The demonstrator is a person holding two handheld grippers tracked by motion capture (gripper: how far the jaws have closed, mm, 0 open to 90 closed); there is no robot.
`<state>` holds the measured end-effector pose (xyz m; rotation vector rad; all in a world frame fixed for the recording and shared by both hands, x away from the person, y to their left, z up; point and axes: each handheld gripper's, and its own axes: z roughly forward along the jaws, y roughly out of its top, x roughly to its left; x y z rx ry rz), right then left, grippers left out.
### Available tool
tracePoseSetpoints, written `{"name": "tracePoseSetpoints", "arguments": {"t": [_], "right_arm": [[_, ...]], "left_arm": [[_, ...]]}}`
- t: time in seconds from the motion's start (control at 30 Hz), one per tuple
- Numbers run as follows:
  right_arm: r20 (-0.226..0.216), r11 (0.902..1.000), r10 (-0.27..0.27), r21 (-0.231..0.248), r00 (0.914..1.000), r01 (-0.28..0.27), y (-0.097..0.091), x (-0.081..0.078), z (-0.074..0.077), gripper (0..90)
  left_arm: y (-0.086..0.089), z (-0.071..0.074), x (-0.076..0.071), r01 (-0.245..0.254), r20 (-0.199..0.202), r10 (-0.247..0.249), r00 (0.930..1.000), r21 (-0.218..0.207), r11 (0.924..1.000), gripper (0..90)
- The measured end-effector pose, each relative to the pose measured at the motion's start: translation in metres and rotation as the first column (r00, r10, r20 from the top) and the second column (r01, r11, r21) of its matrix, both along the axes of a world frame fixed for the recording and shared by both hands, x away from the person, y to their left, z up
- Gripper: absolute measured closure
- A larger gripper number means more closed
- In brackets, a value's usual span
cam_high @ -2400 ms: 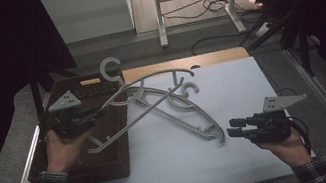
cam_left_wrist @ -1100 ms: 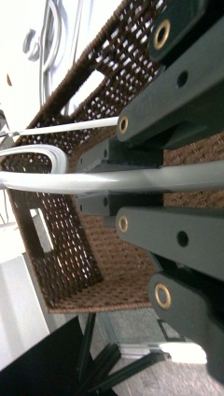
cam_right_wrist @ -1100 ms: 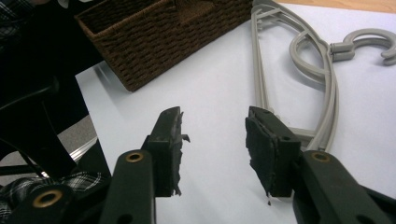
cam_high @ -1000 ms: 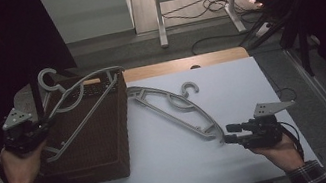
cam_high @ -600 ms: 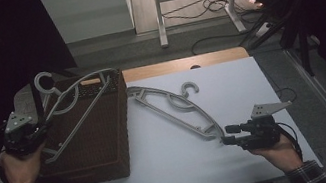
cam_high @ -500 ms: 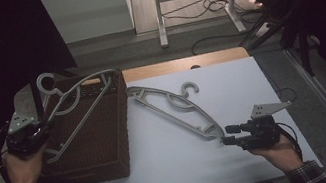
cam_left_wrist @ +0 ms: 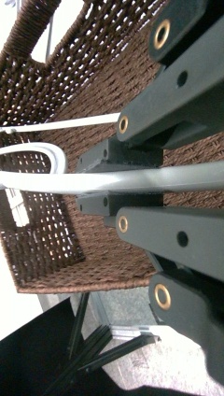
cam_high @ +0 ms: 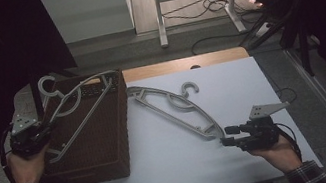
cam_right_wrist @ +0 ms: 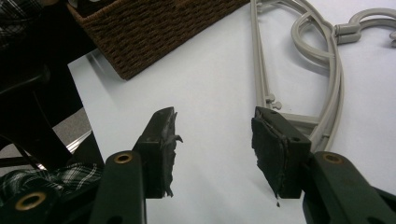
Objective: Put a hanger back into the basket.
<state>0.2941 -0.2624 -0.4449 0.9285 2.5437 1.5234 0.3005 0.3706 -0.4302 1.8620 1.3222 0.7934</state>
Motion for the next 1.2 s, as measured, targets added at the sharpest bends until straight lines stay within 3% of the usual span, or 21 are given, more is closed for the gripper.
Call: {"name": "tracePoseSetpoints", "arguments": {"t": [0.1,0.2,0.33,0.4,0.43,0.47,0.5,0.57,0.7,0.83,1.03,1.2], "right_arm": [[-0.003,1.0000,0.002,-0.008,1.0000,-0.002,0.001,0.000,-0.001,49.0],[-0.005,0.9999,0.002,-0.010,1.0000,-0.002,0.002,0.000,-0.002,49.0],[-0.006,0.9999,0.005,-0.014,1.0000,-0.005,0.003,0.000,-0.002,48.8],[-0.006,0.9998,0.007,-0.016,1.0000,-0.007,0.003,0.000,-0.002,48.6],[-0.005,0.9998,0.006,-0.018,1.0000,-0.007,0.003,0.000,-0.003,48.5],[-0.006,0.9998,0.006,-0.018,1.0000,-0.006,0.003,0.000,-0.003,48.5],[-0.006,0.9998,0.005,-0.017,1.0000,-0.005,0.003,0.000,-0.003,48.3],[-0.007,0.9998,0.003,-0.017,1.0000,-0.003,0.002,0.000,-0.003,48.3],[-0.008,0.9998,0.003,-0.018,1.0000,-0.003,0.002,0.000,-0.003,48.1],[-0.008,0.9998,0.004,-0.020,1.0000,-0.005,0.003,0.000,-0.003,47.8],[0.002,0.9993,-0.004,-0.037,1.0000,0.004,0.004,0.000,-0.003,46.1],[0.027,0.9973,-0.023,-0.068,0.9994,0.025,0.004,-0.003,-0.003,44.4]], "left_arm": [[0.003,-0.005,0.000,0.007,-0.016,-0.007,0.9998,-0.006,1.0000,81.3],[-0.002,-0.006,0.001,0.026,-0.035,-0.025,0.9991,0.041,0.9988,80.9],[-0.005,-0.008,0.004,0.041,-0.048,-0.038,0.9981,0.054,0.9977,80.8],[-0.005,-0.009,0.008,0.059,-0.076,-0.056,0.9956,0.043,0.9973,80.2],[-0.005,-0.009,0.008,0.059,-0.067,-0.056,0.9962,0.040,0.9975,78.1],[-0.004,-0.008,0.006,0.053,-0.041,-0.052,0.9978,0.028,0.9982,70.4],[-0.004,-0.007,0.006,0.043,-0.033,-0.042,0.9986,0.019,0.9989,58.1],[-0.002,-0.005,0.005,0.021,-0.030,-0.020,0.9993,0.021,0.9996,45.7],[0.001,-0.004,0.001,0.002,-0.032,-0.002,0.9995,-0.005,1.0000,34.5],[-0.003,0.001,-0.004,0.021,-0.015,-0.021,0.9997,-0.058,0.9981,28.1],[-0.020,0.015,-0.013,0.090,0.018,-0.088,0.9960,-0.141,0.9860,19.1],[-0.044,0.025,-0.026,0.174,0.046,-0.168,0.9847,-0.215,0.9610,11.5]]}}
